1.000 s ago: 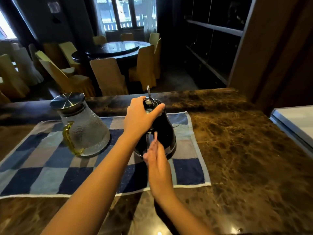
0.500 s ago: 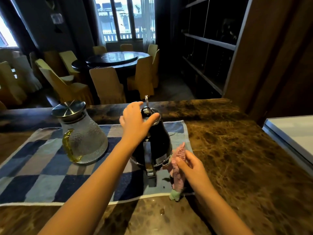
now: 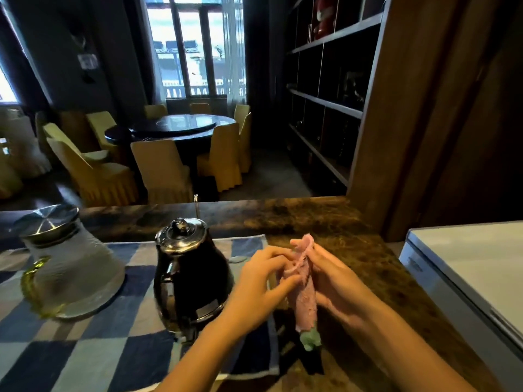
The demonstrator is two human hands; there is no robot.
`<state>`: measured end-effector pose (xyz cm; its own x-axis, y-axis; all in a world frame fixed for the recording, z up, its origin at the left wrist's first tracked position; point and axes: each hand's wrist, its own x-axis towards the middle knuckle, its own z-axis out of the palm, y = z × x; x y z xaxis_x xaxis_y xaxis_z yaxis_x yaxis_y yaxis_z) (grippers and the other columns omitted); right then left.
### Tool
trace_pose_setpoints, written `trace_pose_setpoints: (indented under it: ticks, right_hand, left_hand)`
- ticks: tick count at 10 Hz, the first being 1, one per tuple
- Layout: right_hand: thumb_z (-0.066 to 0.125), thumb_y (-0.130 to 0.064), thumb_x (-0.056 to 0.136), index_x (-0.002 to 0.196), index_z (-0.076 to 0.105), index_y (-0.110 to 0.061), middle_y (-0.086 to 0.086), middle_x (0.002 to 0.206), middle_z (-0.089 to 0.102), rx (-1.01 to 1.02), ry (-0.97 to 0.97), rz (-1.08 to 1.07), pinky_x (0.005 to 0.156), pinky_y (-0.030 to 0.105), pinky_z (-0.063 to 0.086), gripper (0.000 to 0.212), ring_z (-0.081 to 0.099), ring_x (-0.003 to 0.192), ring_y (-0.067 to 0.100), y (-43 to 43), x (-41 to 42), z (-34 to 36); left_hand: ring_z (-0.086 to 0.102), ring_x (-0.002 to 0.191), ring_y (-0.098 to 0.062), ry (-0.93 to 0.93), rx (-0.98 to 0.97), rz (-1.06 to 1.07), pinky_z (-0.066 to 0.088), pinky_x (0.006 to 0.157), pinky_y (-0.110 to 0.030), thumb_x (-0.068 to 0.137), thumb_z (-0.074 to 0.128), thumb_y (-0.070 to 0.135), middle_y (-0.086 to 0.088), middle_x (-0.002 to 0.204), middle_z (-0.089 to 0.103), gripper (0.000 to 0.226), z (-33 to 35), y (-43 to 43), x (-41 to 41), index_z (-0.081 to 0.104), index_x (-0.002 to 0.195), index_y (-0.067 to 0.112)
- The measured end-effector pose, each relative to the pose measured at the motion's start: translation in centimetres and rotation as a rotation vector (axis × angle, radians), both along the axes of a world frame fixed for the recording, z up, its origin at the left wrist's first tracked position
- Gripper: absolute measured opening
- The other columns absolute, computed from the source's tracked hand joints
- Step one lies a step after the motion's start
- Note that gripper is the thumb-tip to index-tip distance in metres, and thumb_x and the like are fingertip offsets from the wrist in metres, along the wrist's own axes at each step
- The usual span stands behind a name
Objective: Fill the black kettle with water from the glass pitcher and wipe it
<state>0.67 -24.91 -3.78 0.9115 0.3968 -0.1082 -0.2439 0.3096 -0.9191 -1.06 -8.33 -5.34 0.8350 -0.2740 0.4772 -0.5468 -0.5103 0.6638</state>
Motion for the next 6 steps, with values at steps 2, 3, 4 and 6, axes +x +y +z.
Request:
trace_pose_setpoints:
  ticks: [2, 3, 4, 6]
  right_hand:
    - [0.057, -0.015, 0.093, 0.097, 0.067, -0.019, -0.007, 0.093, 0.067, -0.422, -0.311, 0.023, 0.074, 0.020, 0.056, 0.011, 0.066, 0.085, -0.001, -4.3, 2.0, 1.4]
    - [0.064, -0.028, 0.086, 0.101, 0.069, -0.007, 0.011, 0.100, 0.069, -0.649, -0.482, 0.124, 0.074, 0.025, 0.052, 0.026, 0.064, 0.087, 0.011, -6.6, 3.2, 2.0]
    - [0.064, -0.035, 0.083, 0.110, 0.067, -0.011, 0.014, 0.106, 0.068, -0.712, -0.315, 0.315, 0.064, 0.024, 0.051, 0.037, 0.063, 0.086, 0.017, -8.7, 3.9, 1.7]
    - [0.061, -0.027, 0.091, 0.112, 0.055, -0.011, 0.001, 0.089, 0.064, -1.072, -0.220, 0.453, 0.057, 0.022, 0.049, 0.027, 0.063, 0.071, 0.010, -11.2, 5.0, -1.6]
  left_hand:
    - [0.050, 0.065, -0.001, 0.175, -0.093, 0.014, 0.040, 0.062, -0.018, 0.089, 0.059, 0.032, 0.011, 0.067, 0.054, 0.023, 1.3, -1.5, 1.6, 0.059, 0.075, 0.015]
    - [0.059, 0.066, -0.004, 0.401, -0.058, -0.107, 0.048, 0.062, -0.020, 0.089, 0.064, 0.026, 0.009, 0.070, 0.063, 0.013, 1.6, -1.5, 2.2, 0.064, 0.077, 0.020]
    - [0.050, 0.056, 0.001, 0.627, -0.086, -0.195, 0.039, 0.054, -0.012, 0.089, 0.064, 0.022, 0.012, 0.063, 0.057, 0.012, 1.4, -1.5, 2.2, 0.064, 0.078, 0.018]
    - [0.056, 0.065, 0.001, 0.771, 0.188, -0.118, 0.047, 0.062, -0.016, 0.089, 0.064, 0.024, 0.009, 0.077, 0.060, 0.004, -1.1, -2.1, 3.8, 0.061, 0.087, 0.022]
